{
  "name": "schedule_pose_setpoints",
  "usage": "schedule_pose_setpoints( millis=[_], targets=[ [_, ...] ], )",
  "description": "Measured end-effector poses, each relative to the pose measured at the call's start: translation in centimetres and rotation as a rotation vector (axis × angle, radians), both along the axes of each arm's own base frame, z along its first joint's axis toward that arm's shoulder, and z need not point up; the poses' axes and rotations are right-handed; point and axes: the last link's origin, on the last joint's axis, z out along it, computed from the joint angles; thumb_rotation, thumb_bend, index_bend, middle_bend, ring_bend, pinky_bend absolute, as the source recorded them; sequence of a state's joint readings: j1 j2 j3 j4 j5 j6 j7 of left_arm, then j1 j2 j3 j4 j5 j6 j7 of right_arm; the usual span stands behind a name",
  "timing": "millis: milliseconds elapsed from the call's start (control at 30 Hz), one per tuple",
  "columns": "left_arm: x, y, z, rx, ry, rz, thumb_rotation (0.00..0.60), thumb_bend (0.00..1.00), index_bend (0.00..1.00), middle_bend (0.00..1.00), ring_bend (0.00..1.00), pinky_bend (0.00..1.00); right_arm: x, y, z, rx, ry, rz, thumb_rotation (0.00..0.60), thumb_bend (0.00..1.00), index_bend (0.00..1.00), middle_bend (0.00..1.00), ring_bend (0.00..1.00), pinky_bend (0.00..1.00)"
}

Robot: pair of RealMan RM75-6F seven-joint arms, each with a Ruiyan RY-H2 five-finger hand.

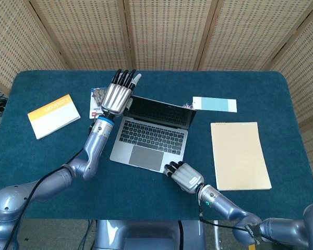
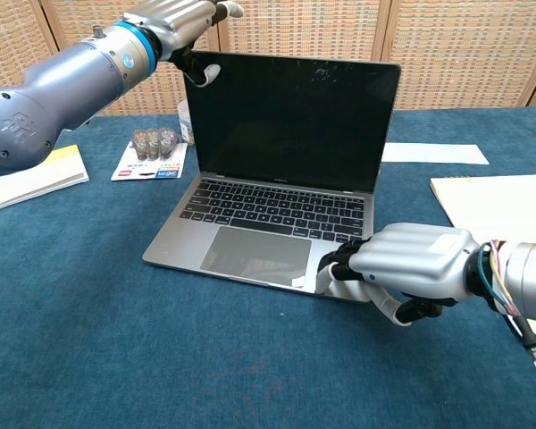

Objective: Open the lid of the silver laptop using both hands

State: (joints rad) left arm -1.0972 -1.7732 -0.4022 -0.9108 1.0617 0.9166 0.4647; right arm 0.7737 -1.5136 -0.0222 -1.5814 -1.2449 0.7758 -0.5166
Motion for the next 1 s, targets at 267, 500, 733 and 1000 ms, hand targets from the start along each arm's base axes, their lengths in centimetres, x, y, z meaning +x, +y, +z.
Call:
schedule_pose_setpoints(
  millis=[267, 500, 733, 1000],
  targets=[
    [0.5, 0.3, 0.8, 0.023, -0.024, 0.003, 0.6, 0.49, 0.0, 0.0, 0.0, 0.0, 0.0, 0.0, 0.2, -0.001, -0.011, -0.005, 0.6, 1.0, 0.19, 0.2, 0.13, 0.25],
    [0.3, -0.2, 1.5, 0.016, -0.024, -0.009, 0.6, 0.49, 0.0, 0.0, 0.0, 0.0, 0.1, 0.1, 0.3, -0.012, -0.026, -0.007, 0.6, 1.0, 0.19, 0.2, 0.13, 0.25],
    [-0.4, -1.3, 4.0, -0.006, -0.047, -0.054, 0.6, 0.49, 0.0, 0.0, 0.0, 0.0, 1.1, 0.0, 1.4, -0.043, -0.1, -0.02, 0.6, 1.0, 0.19, 0.2, 0.13, 0.25],
    [-2.0, -3.6, 9.0, 0.004, -0.095, -0.115, 0.6, 0.47, 0.0, 0.0, 0.0, 0.0, 3.4, -0.4, 5.0, -0.113, -0.237, -0.012, 0.6, 1.0, 0.19, 0.2, 0.13, 0.25]
  ],
)
